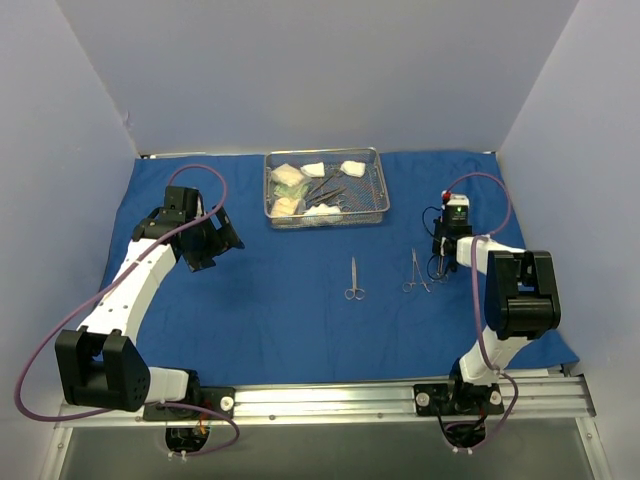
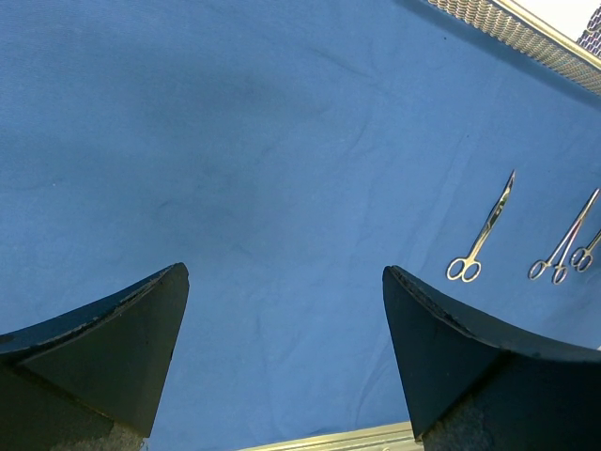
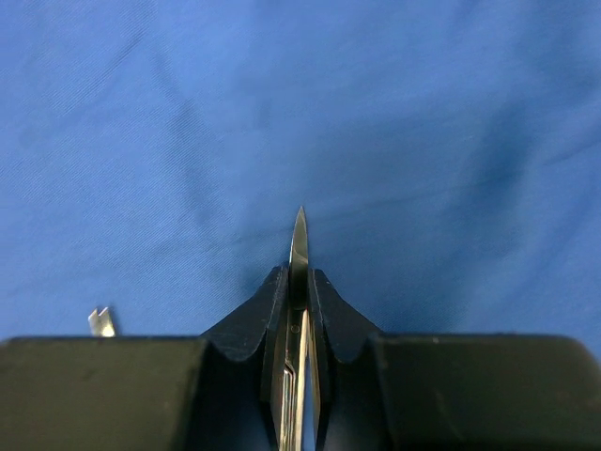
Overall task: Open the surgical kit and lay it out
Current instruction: Pick up the medical item from the surgical kit, then place the medical item in the surgical kit, then adjust the medical item in the surgical kit, then pick up the medical item from the container.
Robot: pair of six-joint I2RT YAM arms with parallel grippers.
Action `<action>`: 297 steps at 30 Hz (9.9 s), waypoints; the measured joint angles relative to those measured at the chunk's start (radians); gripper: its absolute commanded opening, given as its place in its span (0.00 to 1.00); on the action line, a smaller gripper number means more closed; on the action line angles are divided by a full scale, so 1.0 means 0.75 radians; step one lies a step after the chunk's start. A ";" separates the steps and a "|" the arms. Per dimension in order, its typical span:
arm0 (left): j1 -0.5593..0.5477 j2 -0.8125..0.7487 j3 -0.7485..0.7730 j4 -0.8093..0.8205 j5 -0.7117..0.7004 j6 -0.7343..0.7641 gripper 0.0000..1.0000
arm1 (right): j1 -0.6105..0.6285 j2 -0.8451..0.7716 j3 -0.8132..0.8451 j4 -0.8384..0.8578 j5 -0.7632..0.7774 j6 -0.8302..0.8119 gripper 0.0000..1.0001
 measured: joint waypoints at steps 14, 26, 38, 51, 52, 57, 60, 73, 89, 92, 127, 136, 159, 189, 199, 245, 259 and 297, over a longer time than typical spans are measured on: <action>0.000 0.000 0.000 0.019 0.010 0.000 0.94 | 0.058 -0.131 -0.030 -0.117 -0.075 -0.044 0.00; 0.000 0.000 -0.001 0.019 0.010 -0.001 0.94 | 0.074 -0.156 -0.019 -0.199 -0.095 -0.057 0.00; 0.000 -0.002 -0.005 0.022 0.010 0.000 0.94 | 0.235 -0.343 0.164 -0.425 -0.090 -0.009 0.00; 0.000 -0.019 -0.018 0.028 0.018 -0.001 0.94 | 0.732 -0.245 0.204 -0.370 -0.091 0.423 0.00; 0.000 -0.019 -0.019 0.028 0.021 -0.001 0.94 | 0.779 -0.209 0.216 -0.350 -0.089 0.459 0.00; 0.000 -0.026 -0.023 0.030 0.034 -0.002 0.94 | 0.973 0.031 0.345 -0.294 -0.031 0.583 0.00; 0.000 -0.033 -0.025 0.031 0.035 -0.002 0.94 | 1.050 0.124 0.396 -0.287 0.012 0.630 0.00; 0.000 -0.048 -0.039 0.034 0.036 -0.008 0.94 | 1.057 0.164 0.410 -0.287 0.111 0.711 0.00; 0.000 -0.047 -0.039 0.035 0.034 -0.012 0.94 | 1.189 0.356 0.581 -0.319 0.198 0.503 0.28; 0.000 -0.047 -0.039 0.034 0.034 -0.012 0.94 | 1.188 0.387 0.592 -0.337 0.231 0.504 0.28; 0.000 -0.041 -0.038 0.029 0.003 -0.011 0.94 | 1.168 -0.006 0.348 -0.284 0.143 0.246 0.36; 0.000 -0.051 -0.038 0.025 -0.001 -0.011 0.94 | 1.432 -0.045 0.207 -0.350 0.174 0.207 0.36; 0.000 -0.062 -0.038 0.028 0.001 -0.011 0.94 | 1.478 0.024 0.192 -0.483 0.302 0.224 0.35; 0.000 -0.062 -0.038 0.027 0.000 -0.011 0.94 | 1.402 -0.003 0.181 -0.470 0.349 0.295 0.35; 0.000 -0.058 -0.037 0.027 -0.002 -0.010 0.94 | 0.907 -0.370 0.069 -0.480 0.277 0.439 0.39; 0.000 -0.023 -0.008 0.027 -0.038 -0.010 0.94 | 0.273 -0.063 0.060 -0.375 -0.049 0.293 0.10; 0.000 -0.021 -0.008 0.027 -0.039 -0.010 0.94 | 0.338 -0.125 0.010 -0.377 -0.174 0.162 0.08; -0.060 0.542 0.512 0.057 -0.030 -0.019 0.94 | 0.491 0.214 0.883 -0.163 -0.314 -0.357 1.00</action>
